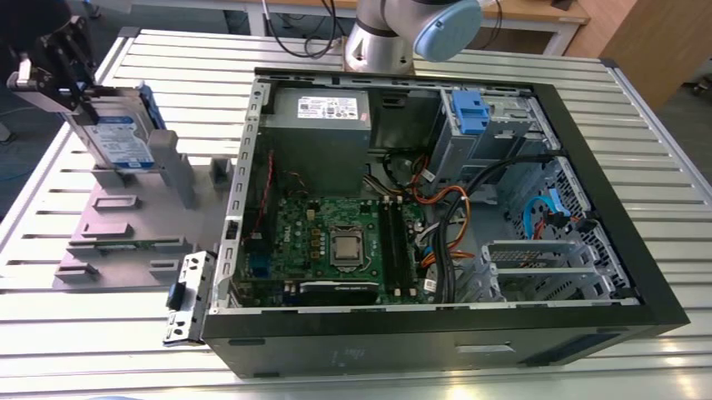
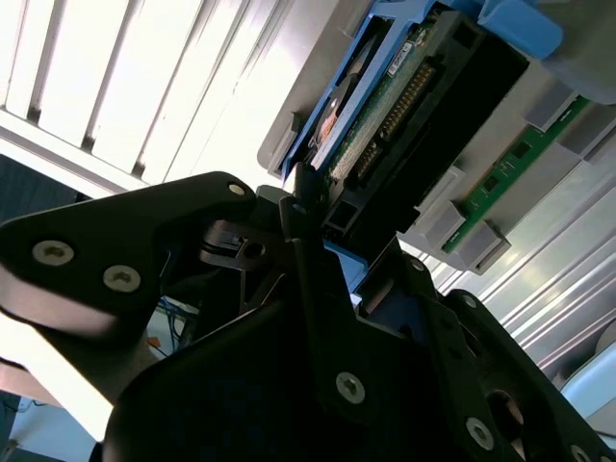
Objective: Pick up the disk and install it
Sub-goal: 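Pick up the disk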
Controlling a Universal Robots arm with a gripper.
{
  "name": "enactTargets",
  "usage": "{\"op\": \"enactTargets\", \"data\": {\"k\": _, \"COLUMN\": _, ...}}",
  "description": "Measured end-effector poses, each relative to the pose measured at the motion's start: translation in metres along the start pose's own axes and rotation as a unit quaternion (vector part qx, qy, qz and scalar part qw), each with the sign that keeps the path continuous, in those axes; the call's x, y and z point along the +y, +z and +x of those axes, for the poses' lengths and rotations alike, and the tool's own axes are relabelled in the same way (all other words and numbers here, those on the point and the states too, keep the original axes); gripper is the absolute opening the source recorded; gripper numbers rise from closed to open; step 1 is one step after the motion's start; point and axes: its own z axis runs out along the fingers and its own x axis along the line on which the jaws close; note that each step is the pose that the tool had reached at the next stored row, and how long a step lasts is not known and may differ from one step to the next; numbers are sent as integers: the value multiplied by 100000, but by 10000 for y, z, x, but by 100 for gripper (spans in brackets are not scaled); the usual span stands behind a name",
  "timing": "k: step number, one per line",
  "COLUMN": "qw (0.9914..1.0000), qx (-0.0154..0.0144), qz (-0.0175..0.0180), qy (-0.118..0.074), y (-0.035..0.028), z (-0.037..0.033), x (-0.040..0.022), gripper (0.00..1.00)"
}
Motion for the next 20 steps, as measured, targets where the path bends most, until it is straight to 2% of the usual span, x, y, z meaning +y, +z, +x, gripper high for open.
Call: {"op": "enactTargets", "data": {"k": 20, "qw": 100000, "qx": -1, "qz": 2, "qy": -3, "y": -70, "z": -1, "x": 1, "gripper": 36}}
